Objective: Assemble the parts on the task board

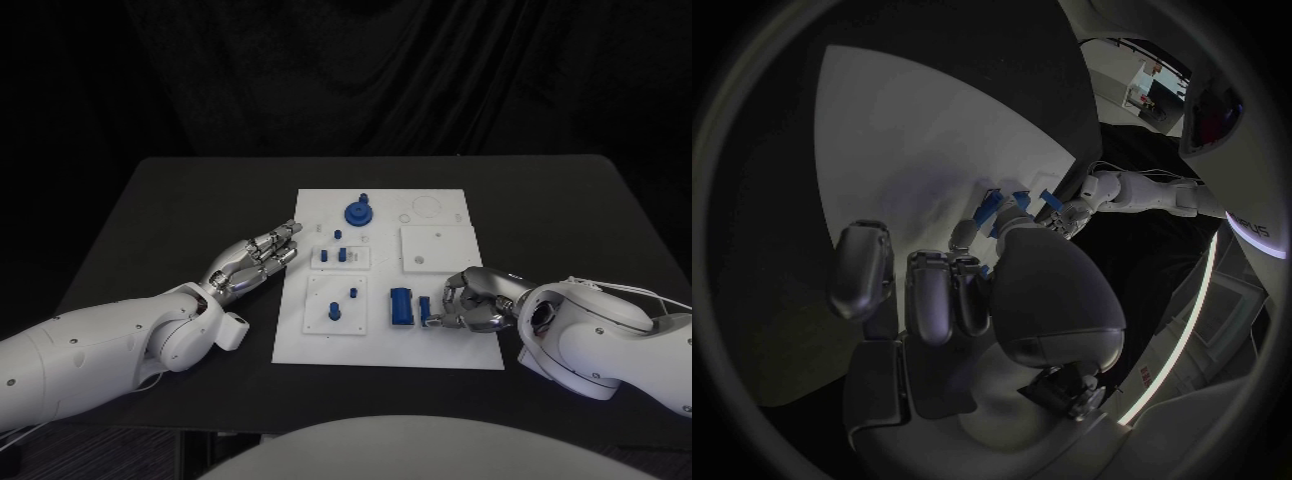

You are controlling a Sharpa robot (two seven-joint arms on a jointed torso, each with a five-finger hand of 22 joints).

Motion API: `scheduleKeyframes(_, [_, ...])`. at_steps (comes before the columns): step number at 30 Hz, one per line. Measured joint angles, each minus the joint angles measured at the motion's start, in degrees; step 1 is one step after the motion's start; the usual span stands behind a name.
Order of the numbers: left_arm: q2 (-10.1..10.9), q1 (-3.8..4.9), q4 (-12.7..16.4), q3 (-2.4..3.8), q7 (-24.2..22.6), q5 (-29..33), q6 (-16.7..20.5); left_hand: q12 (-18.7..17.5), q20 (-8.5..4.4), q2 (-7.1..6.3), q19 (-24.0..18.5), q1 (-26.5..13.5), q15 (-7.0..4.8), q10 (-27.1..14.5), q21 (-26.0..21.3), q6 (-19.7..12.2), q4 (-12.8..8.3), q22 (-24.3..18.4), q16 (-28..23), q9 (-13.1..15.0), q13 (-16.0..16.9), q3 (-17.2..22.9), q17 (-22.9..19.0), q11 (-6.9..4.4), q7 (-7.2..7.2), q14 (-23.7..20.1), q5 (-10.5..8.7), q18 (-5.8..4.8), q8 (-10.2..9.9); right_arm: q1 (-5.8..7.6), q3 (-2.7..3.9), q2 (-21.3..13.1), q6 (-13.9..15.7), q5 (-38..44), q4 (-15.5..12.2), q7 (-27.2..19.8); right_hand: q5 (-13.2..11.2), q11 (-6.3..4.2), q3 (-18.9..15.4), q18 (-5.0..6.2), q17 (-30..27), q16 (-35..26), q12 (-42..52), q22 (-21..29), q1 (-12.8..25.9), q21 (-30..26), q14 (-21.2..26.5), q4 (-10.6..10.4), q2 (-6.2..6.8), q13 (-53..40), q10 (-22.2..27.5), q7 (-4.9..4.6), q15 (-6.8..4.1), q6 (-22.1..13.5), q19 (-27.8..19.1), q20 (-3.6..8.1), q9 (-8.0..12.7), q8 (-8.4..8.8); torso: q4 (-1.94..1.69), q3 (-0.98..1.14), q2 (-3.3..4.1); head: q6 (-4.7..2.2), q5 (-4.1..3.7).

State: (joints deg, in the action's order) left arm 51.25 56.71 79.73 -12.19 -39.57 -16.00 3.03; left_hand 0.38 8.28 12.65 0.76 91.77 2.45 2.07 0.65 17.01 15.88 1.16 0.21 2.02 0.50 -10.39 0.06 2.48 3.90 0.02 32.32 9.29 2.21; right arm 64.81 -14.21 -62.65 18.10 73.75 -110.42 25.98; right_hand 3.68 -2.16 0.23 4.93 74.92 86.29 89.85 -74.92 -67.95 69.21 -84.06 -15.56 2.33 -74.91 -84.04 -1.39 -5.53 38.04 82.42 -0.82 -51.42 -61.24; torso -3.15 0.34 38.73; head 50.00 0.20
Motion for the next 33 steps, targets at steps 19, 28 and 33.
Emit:
scheduleKeyframes(19, [-0.09, 0.00, -0.13, 0.00, -0.02, 0.01, -0.15, 0.00, 0.00, 0.00, 0.00, 0.00, 0.00, 0.00, 0.00, -0.21, 0.16, 0.00, 0.00, 0.00, 0.00, 0.16, 0.00, 0.00, 0.21, 0.00, 0.00, 0.00, 0.00, -0.59, -0.01, 1.10, -0.73, 0.66, 1.81, 0.19, 0.10, 0.00, 0.27, 0.00, 0.00, 0.00, 0.00, 0.01, -1.76, -0.22, 0.00, 0.27, -0.40, 0.01, 0.00, 0.00, 0.00, 0.00, 0.00, 0.00, -0.29, 0.00, 0.03, -0.02, 0.00, 0.00, 0.10])
scheduleKeyframes(28, [-0.22, 0.00, -0.26, 0.02, -0.04, 0.01, -0.24, 0.00, 0.00, 0.00, 0.00, 0.00, 0.00, 0.00, 0.00, -0.21, 0.16, 0.00, 0.00, 0.00, 0.00, 0.16, 0.01, 0.00, 0.21, 0.00, 0.00, 0.00, 0.00, -0.59, 0.01, 1.15, -0.85, 0.85, 1.92, 0.11, 0.12, 0.00, 0.49, 0.00, 0.00, 0.00, 0.00, 0.01, -2.03, -0.22, 0.00, 0.48, -0.67, 0.01, 0.00, 0.00, 0.00, 0.00, 0.00, 0.00, -0.42, 0.00, 0.03, 0.01, 0.00, 0.00, 0.01])
scheduleKeyframes(33, [-0.21, 0.00, -0.24, 0.02, -0.04, 0.01, -0.27, 0.00, 0.00, 0.00, 0.00, 0.00, 0.00, -0.22, 0.00, -0.21, 0.00, 0.00, 0.00, 0.00, 0.00, 0.32, 0.02, 0.21, 0.21, 0.00, 0.00, 0.00, 0.00, -0.60, 0.01, 0.41, -0.32, 0.96, 1.24, -0.50, -0.40, 0.00, 0.06, 0.00, -0.01, 0.00, 0.00, 0.01, -2.03, 0.02, 0.00, 0.38, -0.67, 0.01, 0.00, 0.00, 0.00, 0.00, 0.00, 0.00, -0.60, -0.22, 0.03, 0.01, 0.01, 0.00, 0.14])
